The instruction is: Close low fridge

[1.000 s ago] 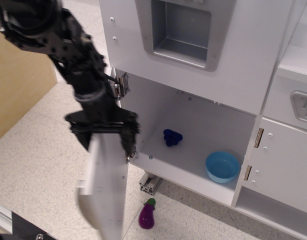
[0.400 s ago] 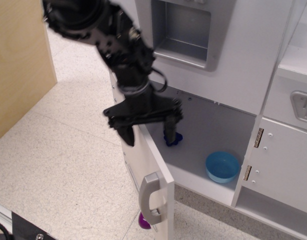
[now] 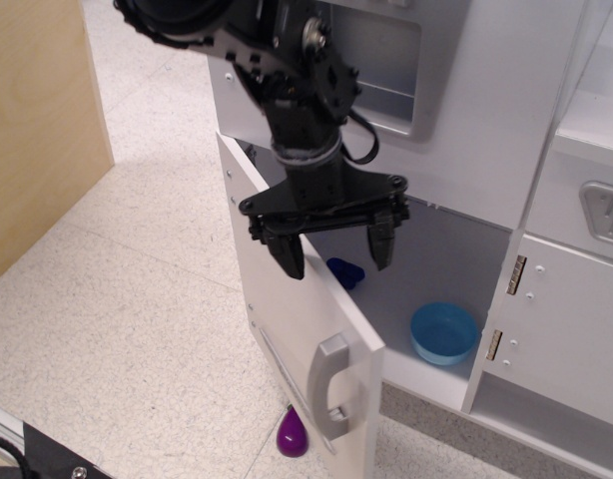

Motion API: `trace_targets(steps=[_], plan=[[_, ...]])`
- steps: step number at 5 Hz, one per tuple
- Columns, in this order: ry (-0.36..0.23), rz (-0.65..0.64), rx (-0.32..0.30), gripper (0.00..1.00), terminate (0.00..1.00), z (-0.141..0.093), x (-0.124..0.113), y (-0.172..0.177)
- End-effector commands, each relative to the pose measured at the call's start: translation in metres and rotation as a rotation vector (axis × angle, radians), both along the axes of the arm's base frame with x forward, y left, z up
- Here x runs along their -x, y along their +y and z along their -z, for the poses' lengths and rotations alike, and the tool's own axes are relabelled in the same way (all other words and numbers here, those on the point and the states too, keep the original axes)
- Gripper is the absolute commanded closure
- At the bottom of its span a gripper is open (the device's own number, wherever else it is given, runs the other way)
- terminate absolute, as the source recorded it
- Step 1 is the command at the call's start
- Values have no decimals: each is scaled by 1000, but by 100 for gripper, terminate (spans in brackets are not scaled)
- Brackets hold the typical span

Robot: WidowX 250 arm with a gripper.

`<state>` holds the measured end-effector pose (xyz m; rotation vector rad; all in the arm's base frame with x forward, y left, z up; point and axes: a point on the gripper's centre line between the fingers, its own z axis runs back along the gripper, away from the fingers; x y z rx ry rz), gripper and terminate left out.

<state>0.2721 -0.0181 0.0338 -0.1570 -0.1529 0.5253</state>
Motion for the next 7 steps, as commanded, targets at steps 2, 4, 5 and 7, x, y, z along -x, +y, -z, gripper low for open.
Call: trace_targets(steps=[2, 4, 5, 7], plan=[[8, 131, -19, 0, 0, -10, 45, 62], [-26, 133, -92, 0, 0, 38, 39, 76], [-9, 83, -31, 0, 0, 56, 30, 66], [-8, -40, 11, 0, 0, 73, 1, 41]])
